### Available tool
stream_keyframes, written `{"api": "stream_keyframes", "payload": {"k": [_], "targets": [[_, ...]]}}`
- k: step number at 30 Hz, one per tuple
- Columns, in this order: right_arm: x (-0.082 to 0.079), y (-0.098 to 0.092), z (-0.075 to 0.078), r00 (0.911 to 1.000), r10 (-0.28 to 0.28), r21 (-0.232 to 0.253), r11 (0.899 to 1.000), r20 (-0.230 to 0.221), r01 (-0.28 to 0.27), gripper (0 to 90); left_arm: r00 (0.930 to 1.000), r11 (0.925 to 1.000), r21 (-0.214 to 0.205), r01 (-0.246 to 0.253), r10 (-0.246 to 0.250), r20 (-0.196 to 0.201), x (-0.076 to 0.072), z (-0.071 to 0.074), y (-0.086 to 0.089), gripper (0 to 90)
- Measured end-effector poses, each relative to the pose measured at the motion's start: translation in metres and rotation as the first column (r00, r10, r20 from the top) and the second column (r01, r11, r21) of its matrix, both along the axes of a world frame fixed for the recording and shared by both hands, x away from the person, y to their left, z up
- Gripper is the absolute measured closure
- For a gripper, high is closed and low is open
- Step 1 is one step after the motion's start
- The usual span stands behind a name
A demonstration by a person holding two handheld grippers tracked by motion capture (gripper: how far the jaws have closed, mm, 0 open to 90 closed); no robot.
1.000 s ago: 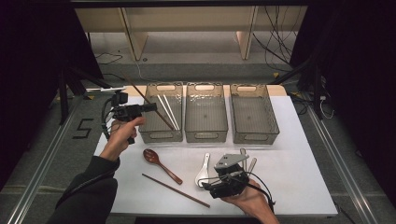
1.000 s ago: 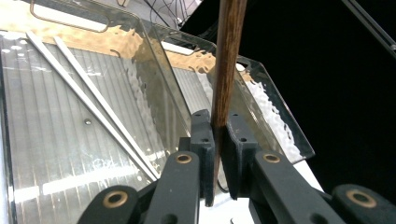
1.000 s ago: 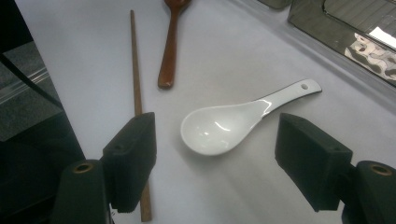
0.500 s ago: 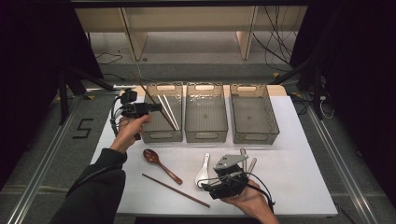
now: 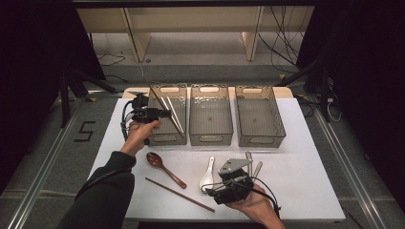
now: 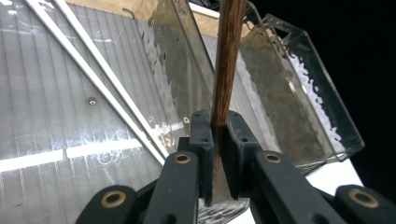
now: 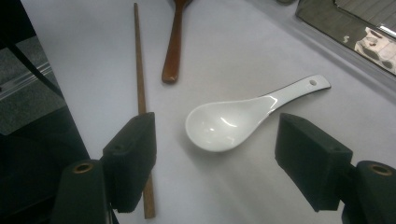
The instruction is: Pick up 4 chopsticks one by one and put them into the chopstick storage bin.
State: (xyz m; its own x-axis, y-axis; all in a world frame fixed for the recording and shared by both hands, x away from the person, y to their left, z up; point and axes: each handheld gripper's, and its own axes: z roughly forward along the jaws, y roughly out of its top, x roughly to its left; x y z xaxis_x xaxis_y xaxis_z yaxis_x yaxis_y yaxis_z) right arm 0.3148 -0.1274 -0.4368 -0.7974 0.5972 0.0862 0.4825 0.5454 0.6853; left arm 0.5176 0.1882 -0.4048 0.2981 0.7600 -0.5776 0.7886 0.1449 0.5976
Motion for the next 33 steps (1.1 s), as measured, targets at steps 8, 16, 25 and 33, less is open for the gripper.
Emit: {"api": "stream_keyframes", "payload": {"k": [8,16,25,33], "targets": [[0.0,-0.001,0.0,1.0,0.002,0.001,1.0,0.002,-0.002,30.1,0.9997,0.9974,0.072,0.001,0.001,-0.024,0.003,-0.005,-0.007,68.0],[0.0,-0.001,0.001,1.0,0.0,0.002,1.0,0.001,0.0,30.1,0.9995,0.9971,0.073,-0.022,0.024,-0.022,0.001,-0.003,-0.003,47.3],[0.0,0.0,0.001,1.0,-0.001,0.0,1.0,-0.003,0.001,30.1,0.9964,0.9983,0.05,0.031,-0.035,0.078,-0.025,0.014,0.003,31.8],[-0.001,0.002,0.001,0.9999,-0.001,-0.015,1.0,-0.014,0.0,30.0,0.9773,0.9923,0.071,0.102,-0.113,0.179,-0.066,0.026,0.005,26.3]]}}
